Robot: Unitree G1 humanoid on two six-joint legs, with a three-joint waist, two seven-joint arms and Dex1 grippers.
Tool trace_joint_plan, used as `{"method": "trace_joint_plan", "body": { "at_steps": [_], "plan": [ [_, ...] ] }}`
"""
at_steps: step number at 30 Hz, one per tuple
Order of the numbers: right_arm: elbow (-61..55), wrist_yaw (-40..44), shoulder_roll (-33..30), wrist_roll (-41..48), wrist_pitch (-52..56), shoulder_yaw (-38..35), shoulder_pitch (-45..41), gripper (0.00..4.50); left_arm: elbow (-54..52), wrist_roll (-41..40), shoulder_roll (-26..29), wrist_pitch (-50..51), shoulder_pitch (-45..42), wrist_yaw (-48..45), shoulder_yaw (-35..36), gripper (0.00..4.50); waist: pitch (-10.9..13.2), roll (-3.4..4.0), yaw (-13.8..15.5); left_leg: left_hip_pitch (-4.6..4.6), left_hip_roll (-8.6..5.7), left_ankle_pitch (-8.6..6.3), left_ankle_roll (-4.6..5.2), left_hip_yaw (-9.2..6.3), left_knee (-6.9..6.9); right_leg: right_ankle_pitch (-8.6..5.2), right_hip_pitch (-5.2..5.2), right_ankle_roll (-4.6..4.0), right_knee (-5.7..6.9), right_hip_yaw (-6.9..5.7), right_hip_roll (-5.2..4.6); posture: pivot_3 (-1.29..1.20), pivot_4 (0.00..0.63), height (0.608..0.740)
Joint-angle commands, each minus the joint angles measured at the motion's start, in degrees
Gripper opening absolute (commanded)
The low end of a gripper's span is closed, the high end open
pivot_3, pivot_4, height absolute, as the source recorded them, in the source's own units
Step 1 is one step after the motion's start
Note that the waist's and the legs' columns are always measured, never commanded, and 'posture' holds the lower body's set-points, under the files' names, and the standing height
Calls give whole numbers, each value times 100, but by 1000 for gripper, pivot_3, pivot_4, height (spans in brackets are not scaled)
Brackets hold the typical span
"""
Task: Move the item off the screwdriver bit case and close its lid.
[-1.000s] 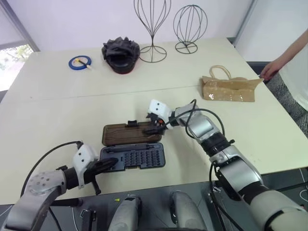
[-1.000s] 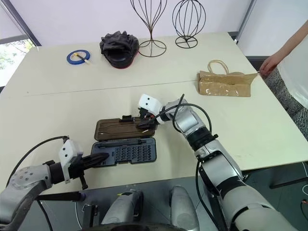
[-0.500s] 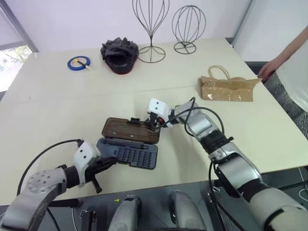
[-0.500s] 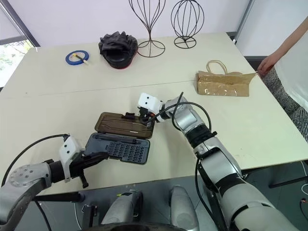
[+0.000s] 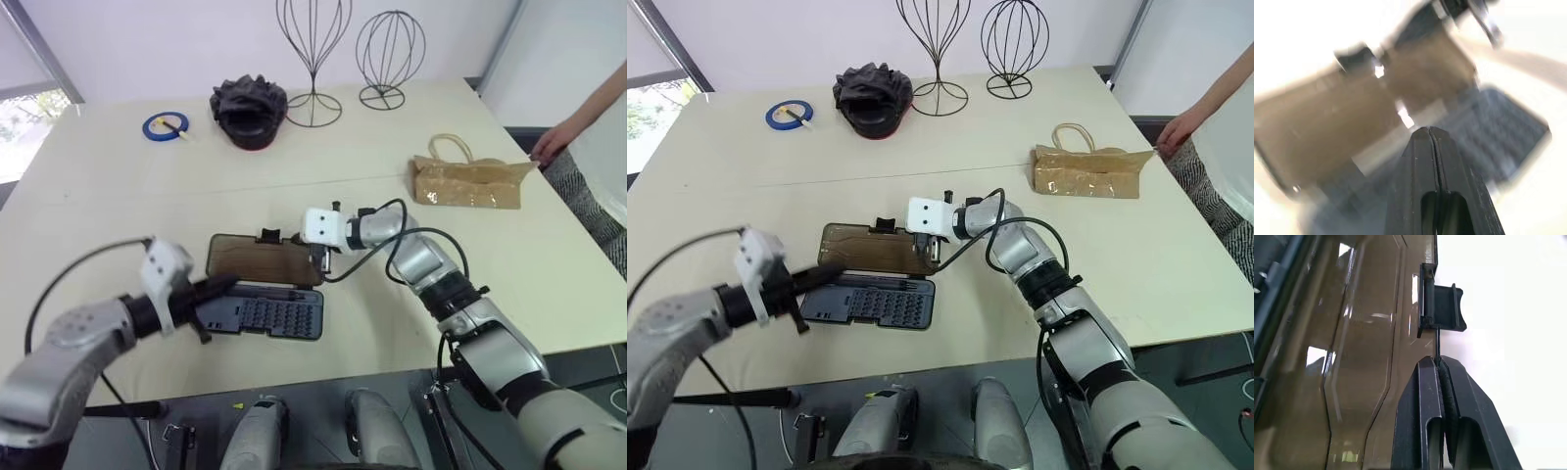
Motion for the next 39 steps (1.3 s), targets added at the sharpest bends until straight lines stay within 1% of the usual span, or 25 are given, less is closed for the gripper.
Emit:
{"method": "trace_joint_plan", "body": {
  "at_steps": [1, 4, 9, 12, 15, 18, 22, 26, 31, 39],
  "plan": [
    [-467, -152, -174, -159, -459, -2, 72, 38, 356, -655, -54, 232, -752, 339, 678, 0, 1, -1, 3, -1, 0, 0, 0, 0, 0, 0, -1, 0, 0, 0, 0, 0, 150, 740],
    [-710, -296, -249, -227, -761, -35, 157, 38, 947, -627, 10, 137, -1181, 345, 881, 0, 1, -2, -15, -1, -3, 1, -2, 0, -1, 1, -2, 1, 0, 1, -1, 0, 150, 740],
    [-1038, -613, -401, -453, -1315, -31, 312, 38, 2513, -66, 92, -534, -1487, 164, 991, 0, 1, -2, -15, -1, -10, 3, -5, 3, -5, 0, -8, 0, 0, 1, 1, 0, 150, 740],
    [-1185, -692, -426, -499, -1362, -58, 401, 38, 3495, 270, 100, -951, -1523, -25, 927, 0, 1, -2, -13, -1, -11, 3, -5, 3, -4, 0, -7, 0, 0, 1, 1, 0, 150, 740],
    [-1315, -681, -378, -428, -1250, -101, 450, 38, 4350, 577, -3, -1256, -1535, -271, 683, 0, 1, -4, -10, -2, -12, 3, -5, 3, -4, 0, -7, 0, -1, 1, 0, 0, 150, 740],
    [-1408, -657, -353, -377, -1172, -112, 458, 38, 4877, 742, -138, -1382, -1627, -564, 417, 0, 1, -4, -5, -3, -11, 3, -5, 2, -3, 1, -7, 1, 0, 1, -1, 0, 150, 740],
    [-1412, -653, -352, -385, -1154, -103, 422, 38, 5392, 979, -301, -1612, -1845, -809, 135, 0, 1, -8, 6, -4, -10, 3, -5, 1, 0, 1, -7, 1, 0, 0, -3, 0, 150, 740],
    [-1458, -605, -394, -373, -1109, -113, 441, 38, 5690, 1049, -501, -1607, -2219, -1152, -131, 0, 0, -9, 2, -4, -14, 3, -6, 0, 1, 1, -7, 1, 1, 0, -3, 0, 150, 740],
    [-1442, -590, -425, -383, -1109, -127, 442, 38, 5561, 1024, -562, -1416, -2407, -1588, -364, 0, 0, -9, -24, -5, -14, 3, -6, 1, -1, 1, -9, 1, 2, 0, -2, 0, 150, 740],
    [-1388, -608, -392, -388, -1062, -115, 413, 38, 5287, 1105, -562, -1240, -2283, -1948, -678, 0, 0, -9, -16, -5, -13, 3, -6, 1, 0, 1, -10, 1, 3, 1, -2, 0, 150, 740]
  ]
}}
